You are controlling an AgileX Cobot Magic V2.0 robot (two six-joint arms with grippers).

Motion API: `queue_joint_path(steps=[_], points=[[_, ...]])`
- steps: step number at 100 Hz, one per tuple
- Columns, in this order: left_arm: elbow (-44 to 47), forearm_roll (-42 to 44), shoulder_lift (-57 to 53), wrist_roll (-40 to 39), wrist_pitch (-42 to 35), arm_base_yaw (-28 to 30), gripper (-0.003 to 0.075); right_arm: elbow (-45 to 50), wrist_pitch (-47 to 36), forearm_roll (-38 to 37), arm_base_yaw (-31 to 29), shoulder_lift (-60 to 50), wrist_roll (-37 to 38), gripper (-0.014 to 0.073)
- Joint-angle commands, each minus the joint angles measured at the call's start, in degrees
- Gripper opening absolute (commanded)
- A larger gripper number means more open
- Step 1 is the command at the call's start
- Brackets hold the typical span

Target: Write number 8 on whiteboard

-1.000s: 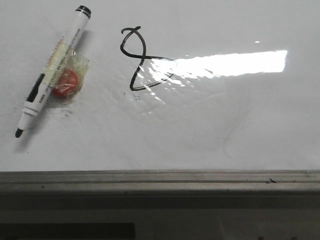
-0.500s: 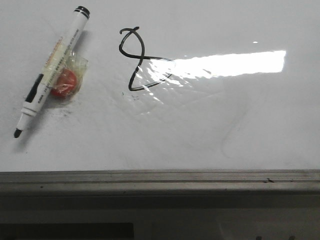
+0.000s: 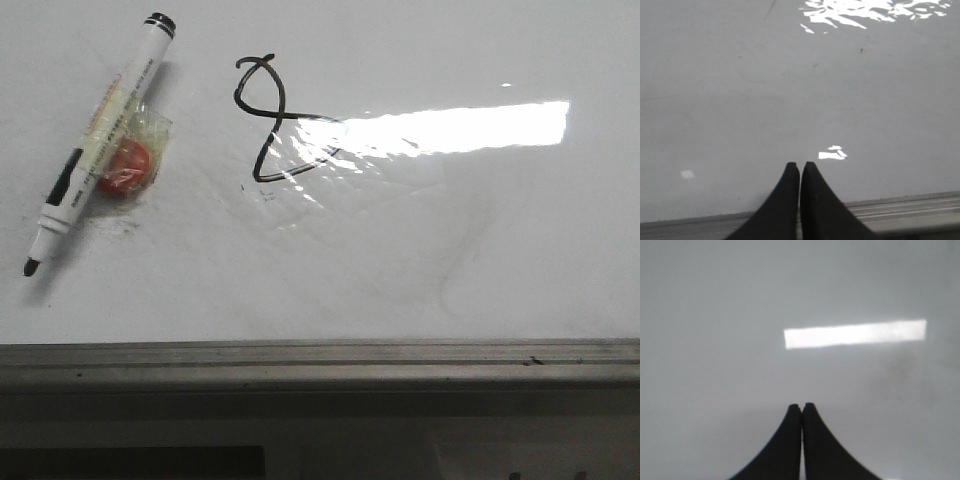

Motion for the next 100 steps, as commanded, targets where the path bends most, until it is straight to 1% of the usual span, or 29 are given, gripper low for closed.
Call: queue_joint_path(steps=[1,11,17,29,100], points=[[1.9,-0.4,-1.8,-0.2,-2.8,0.1,-0.0020,0.6,3.4,3.8,-2.6,-2.3,-5.7,-0.0064],[1.9,-0.4,-1.8,-0.2,-2.8,0.1,-0.0020,0.6,10.1,4.6,-4.8,-6.6,-8.1,-0.0064],[1.9,-0.4,-1.8,-0.2,-2.9,0.1,-0.0020,0.6,12.6,4.6,-5.2,-6.3,-8.1,-0.0064],[1.9,-0.4,-1.8,-0.2,-2.9,0.1,-0.0020,0.6,20.8,4.6,-5.2,-6.4,-8.1,-0.0064],[1.9,-0.4,-1.8,-0.2,-2.9,0.1,-0.0020,0.6,20.6,4.6,-5.2,-6.4,-8.1,-0.0064]])
